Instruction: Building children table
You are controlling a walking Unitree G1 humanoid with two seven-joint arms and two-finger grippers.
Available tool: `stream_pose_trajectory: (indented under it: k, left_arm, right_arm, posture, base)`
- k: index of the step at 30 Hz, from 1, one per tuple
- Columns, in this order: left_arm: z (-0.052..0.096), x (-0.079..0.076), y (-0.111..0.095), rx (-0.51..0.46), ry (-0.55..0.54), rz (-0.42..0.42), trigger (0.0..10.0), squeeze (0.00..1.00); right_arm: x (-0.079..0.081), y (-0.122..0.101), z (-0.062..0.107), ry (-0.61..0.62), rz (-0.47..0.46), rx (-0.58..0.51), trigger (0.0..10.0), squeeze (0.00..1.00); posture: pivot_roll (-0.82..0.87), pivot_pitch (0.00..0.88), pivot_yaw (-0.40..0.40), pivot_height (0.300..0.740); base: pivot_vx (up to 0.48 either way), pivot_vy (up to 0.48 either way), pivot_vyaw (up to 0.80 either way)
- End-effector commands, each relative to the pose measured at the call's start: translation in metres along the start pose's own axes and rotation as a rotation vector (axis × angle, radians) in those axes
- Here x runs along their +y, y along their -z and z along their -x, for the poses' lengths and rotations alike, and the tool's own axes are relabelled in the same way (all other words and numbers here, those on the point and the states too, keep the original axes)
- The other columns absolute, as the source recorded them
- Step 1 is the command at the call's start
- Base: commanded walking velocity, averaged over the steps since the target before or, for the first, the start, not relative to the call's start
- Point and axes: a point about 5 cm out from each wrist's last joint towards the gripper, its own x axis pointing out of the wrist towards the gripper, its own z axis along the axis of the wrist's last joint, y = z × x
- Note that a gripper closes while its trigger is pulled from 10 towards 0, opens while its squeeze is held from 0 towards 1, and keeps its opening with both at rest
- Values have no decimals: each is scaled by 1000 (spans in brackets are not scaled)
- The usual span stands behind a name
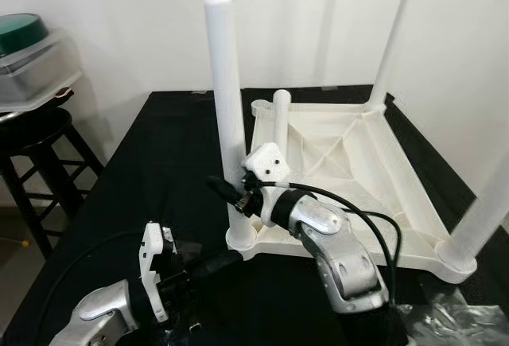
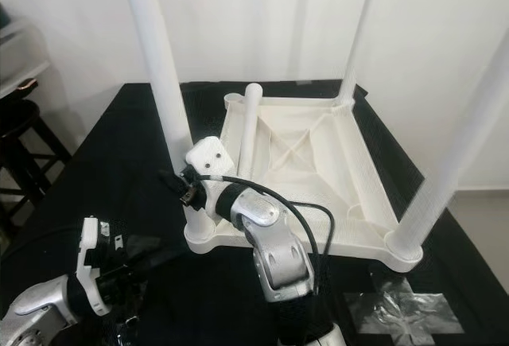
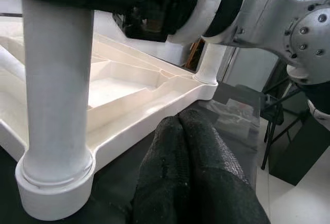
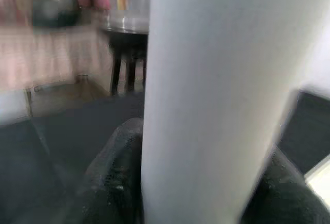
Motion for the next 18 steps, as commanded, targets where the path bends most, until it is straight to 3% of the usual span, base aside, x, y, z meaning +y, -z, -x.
stream_pose_trajectory:
  k: [1, 3, 4, 6, 7, 13, 18]
  left_arm:
    - [2, 1, 0, 10, -2, 7, 10000, 0]
    - [0, 1, 0, 9, 0, 7, 10000, 0]
    - [0, 1, 0, 8, 1, 7, 10000, 0]
    - [-1, 1, 1, 8, 1, 7, 10000, 0]
    - [-1, 1, 1, 6, 0, 7, 10000, 0]
    - [-1, 1, 1, 4, -1, 6, 10000, 0]
    - [-2, 1, 1, 6, 0, 6, 10000, 0]
  right_arm:
    - [1, 15, 1, -125, -63, 40, 10000, 1000]
    - [-9, -3, 6, -281, 0, -58, 10000, 1000]
    - [-16, -9, 10, -351, 52, -81, 10000, 663]
    - [-21, -12, 13, -390, 84, -89, 10000, 663]
    - [-27, -15, 16, -447, 108, -86, 10000, 0]
    - [-50, -30, 16, -612, 192, -76, 10000, 0]
    - [-58, -40, 6, -679, 159, -103, 10000, 0]
  posture:
    - [8, 53, -26, 740]
    - [10, 52, -30, 740]
    - [12, 52, -32, 740]
    - [13, 52, -33, 740]
    - [13, 50, -36, 740]
    - [17, 50, -40, 740]
    - [24, 49, -39, 740]
  base:
    - [0, 0, 0]
    - [0, 0, 0]
    - [0, 0, 0]
    - [0, 0, 0]
    - [0, 0, 0]
    - [0, 0, 0]
    - [0, 0, 0]
